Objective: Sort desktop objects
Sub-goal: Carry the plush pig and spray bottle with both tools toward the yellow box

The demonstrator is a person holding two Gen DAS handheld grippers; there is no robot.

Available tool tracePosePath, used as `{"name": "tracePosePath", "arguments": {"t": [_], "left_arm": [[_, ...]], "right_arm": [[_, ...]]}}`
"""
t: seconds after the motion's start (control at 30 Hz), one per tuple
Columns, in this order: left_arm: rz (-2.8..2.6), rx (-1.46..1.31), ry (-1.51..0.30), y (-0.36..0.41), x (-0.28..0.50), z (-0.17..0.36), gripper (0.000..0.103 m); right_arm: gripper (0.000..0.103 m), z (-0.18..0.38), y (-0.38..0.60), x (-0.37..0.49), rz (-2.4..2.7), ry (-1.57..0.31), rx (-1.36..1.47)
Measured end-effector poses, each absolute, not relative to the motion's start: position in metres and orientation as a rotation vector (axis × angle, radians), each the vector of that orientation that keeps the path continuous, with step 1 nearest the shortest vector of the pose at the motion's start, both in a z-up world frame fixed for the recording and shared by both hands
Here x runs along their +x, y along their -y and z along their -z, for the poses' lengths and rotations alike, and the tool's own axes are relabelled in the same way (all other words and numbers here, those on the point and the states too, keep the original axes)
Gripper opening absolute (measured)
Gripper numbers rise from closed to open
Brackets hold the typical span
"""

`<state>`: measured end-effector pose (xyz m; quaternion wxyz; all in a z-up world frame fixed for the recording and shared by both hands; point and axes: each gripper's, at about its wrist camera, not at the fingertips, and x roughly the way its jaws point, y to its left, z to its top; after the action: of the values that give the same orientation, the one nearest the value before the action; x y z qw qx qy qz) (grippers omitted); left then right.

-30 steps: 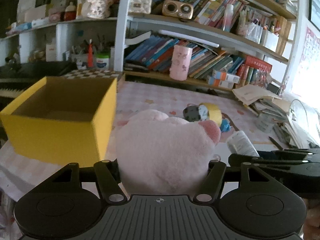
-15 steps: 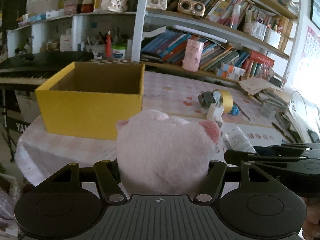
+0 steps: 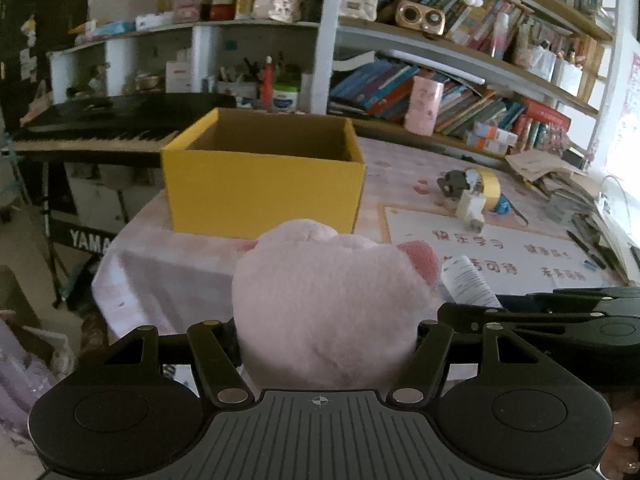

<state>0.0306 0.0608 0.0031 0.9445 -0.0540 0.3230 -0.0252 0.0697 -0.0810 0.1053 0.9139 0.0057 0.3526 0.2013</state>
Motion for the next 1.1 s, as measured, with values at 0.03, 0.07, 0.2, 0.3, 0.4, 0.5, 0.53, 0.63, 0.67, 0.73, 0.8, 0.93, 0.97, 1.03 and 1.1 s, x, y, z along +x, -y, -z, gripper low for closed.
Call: {"name": "tracePosePath", "arguments": {"t": [0.03,0.07,0.2,0.3,0.4,0.5,0.53,0.63,0.67,0.73,0.8,0.93,0.97,1.03,1.1], "left_arm": [[0.048,-0.111,-0.659,-0.063,0.028,-0.003,0.066],[0.046,-0.112,-0.660,-0.065,0.026,-0.003,0.066],[0.043,-0.118,-0.659,-0.071,0.018,-0.002,0.066],[0.038,-0.126,-0.652,-0.076,0.014,-0.003,0.066],[0.032,-0.137,-0.645,-0.080,0.011,-0.003,0.066],[0.027,-0.145,-0.638,-0.082,0.010,-0.004,0.066],[0.027,-0.146,-0.637,-0.083,0.010,-0.003,0.066],[0.027,-0.144,-0.641,-0.084,0.010,-0.003,0.066],[0.026,-0.141,-0.644,-0.085,0.009,-0.002,0.066],[0.023,-0.137,-0.646,-0.085,0.007,-0.002,0.066],[0.019,-0.135,-0.649,-0.086,0.007,-0.002,0.066],[0.013,-0.138,-0.656,-0.089,0.008,0.000,0.066],[0.012,-0.137,-0.657,-0.089,0.008,0.000,0.066],[0.014,-0.133,-0.658,-0.089,0.008,0.000,0.066],[0.017,-0.131,-0.657,-0.089,0.009,0.000,0.066]], "right_arm": [[0.030,-0.105,0.078,0.068,-0.421,-0.726,0.011],[0.030,-0.105,0.074,0.066,-0.428,-0.727,0.009],[0.030,-0.105,0.064,0.059,-0.448,-0.732,0.000],[0.030,-0.106,0.058,0.054,-0.456,-0.734,-0.008],[0.030,-0.107,0.054,0.051,-0.457,-0.727,-0.019],[0.030,-0.108,0.052,0.050,-0.459,-0.722,-0.028],[0.030,-0.109,0.051,0.049,-0.461,-0.721,-0.032],[0.030,-0.109,0.049,0.048,-0.471,-0.722,-0.040],[0.030,-0.108,0.048,0.048,-0.473,-0.723,-0.040],[0.030,-0.108,0.046,0.048,-0.479,-0.724,-0.038],[0.030,-0.108,0.044,0.049,-0.485,-0.725,-0.038],[0.030,-0.107,0.039,0.049,-0.502,-0.728,-0.047],[0.030,-0.106,0.039,0.049,-0.504,-0.729,-0.046],[0.030,-0.106,0.039,0.050,-0.504,-0.730,-0.045],[0.030,-0.106,0.039,0.049,-0.503,-0.729,-0.046]]}}
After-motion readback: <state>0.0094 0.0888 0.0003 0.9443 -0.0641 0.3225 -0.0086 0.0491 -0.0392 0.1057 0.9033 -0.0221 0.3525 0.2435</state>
